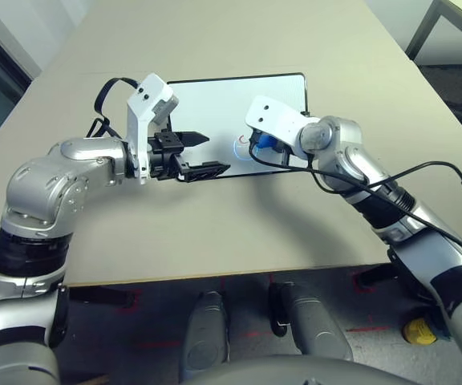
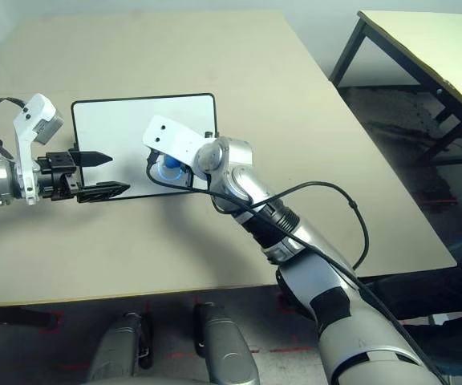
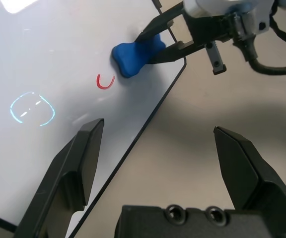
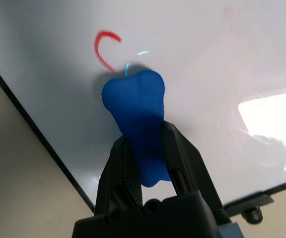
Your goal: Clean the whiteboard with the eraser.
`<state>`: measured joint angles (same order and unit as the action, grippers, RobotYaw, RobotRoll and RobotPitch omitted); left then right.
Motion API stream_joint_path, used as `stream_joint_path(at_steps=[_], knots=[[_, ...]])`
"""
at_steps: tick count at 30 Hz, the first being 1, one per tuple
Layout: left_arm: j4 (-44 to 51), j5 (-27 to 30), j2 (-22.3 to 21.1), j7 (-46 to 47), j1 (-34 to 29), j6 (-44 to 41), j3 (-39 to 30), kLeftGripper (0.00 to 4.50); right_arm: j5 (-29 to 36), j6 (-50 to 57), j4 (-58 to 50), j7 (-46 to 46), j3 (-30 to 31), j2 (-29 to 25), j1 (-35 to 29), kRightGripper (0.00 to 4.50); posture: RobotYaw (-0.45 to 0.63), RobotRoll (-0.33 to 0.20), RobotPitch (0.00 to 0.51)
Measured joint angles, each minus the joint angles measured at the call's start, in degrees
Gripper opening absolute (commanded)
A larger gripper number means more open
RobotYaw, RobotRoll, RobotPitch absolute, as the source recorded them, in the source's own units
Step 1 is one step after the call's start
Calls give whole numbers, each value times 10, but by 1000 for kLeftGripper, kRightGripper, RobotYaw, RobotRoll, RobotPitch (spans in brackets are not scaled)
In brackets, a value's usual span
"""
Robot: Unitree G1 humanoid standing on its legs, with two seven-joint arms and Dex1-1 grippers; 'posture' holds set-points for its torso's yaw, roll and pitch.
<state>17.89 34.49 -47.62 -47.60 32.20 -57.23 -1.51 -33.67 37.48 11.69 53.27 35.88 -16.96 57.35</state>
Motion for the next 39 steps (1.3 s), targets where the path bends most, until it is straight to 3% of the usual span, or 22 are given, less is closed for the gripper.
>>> stream_joint_path(at_steps=[9,14,20,28,34,39], knots=[[2,5,0,0,-3,-2,-1,4500,-6,-27,42,-18,12,56,13,805,8,0,179],[4,11,-1,1,-5,-2,-2,4500,-7,-42,54,-23,12,59,17,804,1,0,179],[5,12,-3,2,-6,-2,-2,4500,-6,-56,32,-19,11,20,4,804,-18,0,180],[2,11,-4,-1,-9,2,-1,4500,-6,-45,-30,3,-13,-83,-43,803,-52,0,186],[-5,9,-4,-8,-9,12,2,4500,-7,-26,-38,9,-14,-90,-48,803,-45,0,187],[-9,9,-5,-11,-9,14,2,4500,-7,-17,-26,8,-14,-63,-38,802,-37,0,188]])
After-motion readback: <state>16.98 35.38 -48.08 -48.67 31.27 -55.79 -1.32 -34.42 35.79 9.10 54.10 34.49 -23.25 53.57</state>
